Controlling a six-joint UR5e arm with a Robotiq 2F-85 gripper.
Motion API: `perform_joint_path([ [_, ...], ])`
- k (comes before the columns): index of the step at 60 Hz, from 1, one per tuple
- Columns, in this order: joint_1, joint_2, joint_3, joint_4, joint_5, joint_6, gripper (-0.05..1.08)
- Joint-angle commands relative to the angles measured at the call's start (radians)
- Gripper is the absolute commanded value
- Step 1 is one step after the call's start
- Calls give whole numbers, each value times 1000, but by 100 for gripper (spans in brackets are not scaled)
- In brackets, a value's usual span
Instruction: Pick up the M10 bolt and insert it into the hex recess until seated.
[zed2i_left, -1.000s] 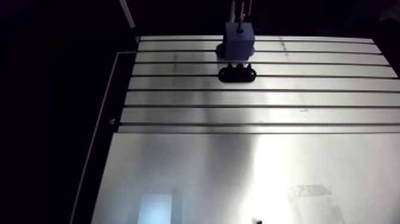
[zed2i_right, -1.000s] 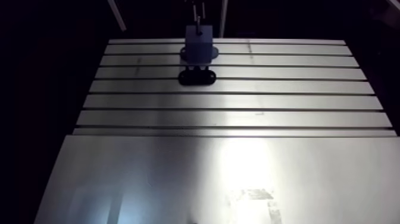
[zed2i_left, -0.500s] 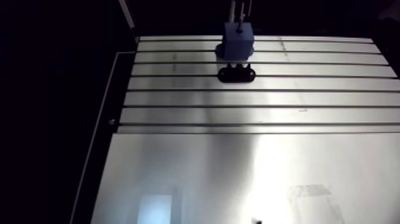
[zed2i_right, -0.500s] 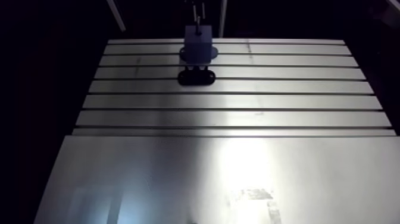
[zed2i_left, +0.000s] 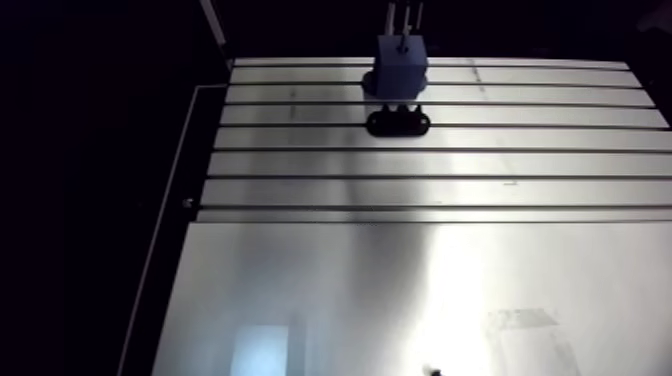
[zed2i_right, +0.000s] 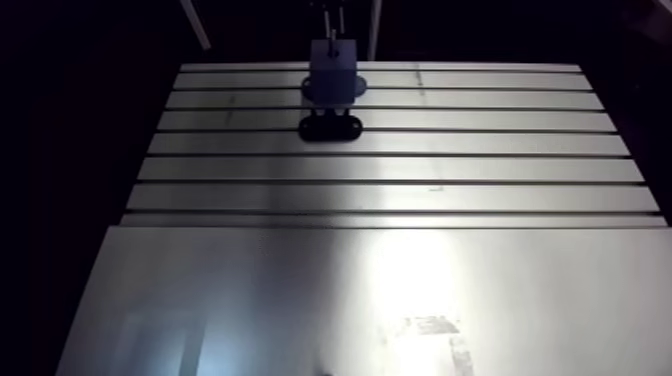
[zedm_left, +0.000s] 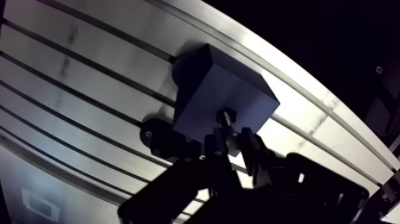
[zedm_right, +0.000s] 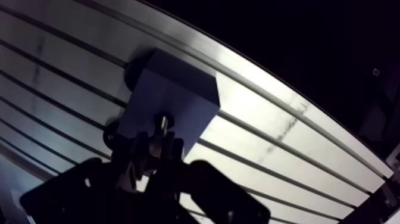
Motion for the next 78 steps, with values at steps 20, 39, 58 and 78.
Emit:
perform_joint_path([
  [20, -1, 1, 3, -14, 0, -4, 77],
  [39, 0, 1, 9, -12, -1, -4, 77],
  [58, 0, 3, 16, -14, -1, -1, 77],
  [78, -1, 7, 26, -30, -1, -2, 77],
])
